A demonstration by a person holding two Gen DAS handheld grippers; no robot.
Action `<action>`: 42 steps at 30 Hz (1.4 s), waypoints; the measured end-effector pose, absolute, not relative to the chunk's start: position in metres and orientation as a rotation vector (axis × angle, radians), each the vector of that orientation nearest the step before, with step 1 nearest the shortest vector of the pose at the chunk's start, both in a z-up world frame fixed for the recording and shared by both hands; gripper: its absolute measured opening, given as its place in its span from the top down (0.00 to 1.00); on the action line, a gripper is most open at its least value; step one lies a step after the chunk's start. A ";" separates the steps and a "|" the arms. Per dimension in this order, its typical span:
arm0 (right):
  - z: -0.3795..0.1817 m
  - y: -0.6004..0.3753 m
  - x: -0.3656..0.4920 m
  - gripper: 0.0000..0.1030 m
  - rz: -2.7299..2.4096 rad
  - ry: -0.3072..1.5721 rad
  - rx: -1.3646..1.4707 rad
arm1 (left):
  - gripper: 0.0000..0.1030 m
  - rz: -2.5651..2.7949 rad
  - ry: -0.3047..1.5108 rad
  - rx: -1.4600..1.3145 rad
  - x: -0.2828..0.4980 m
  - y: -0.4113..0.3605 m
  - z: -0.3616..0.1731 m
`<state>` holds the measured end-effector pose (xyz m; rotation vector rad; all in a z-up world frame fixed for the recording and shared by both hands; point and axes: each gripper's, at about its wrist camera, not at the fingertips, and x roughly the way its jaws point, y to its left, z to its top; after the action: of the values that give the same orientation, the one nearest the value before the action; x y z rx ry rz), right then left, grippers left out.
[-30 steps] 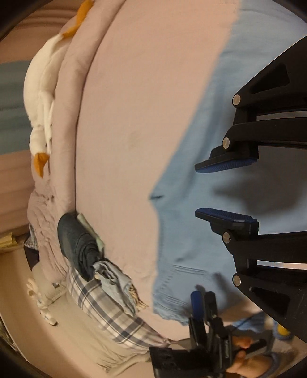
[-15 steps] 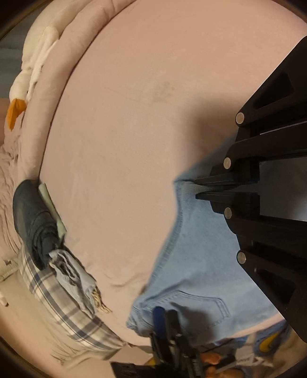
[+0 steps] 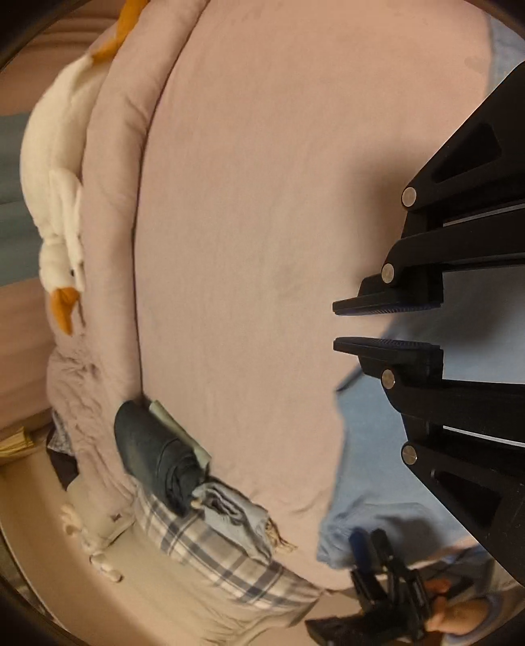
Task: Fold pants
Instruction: 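Smooth the folded jeans flat with both open grippers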
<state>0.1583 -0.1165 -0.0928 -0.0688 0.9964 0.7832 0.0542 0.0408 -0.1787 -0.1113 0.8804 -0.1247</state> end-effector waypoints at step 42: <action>-0.116 -0.284 0.060 0.69 0.629 0.994 0.418 | 0.48 -0.479 0.950 -0.138 0.052 -0.053 -0.169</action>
<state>0.0596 -0.2843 -0.1162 0.4176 0.9941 0.6289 0.0524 -0.0526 -0.1692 -0.1380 0.9498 -0.4787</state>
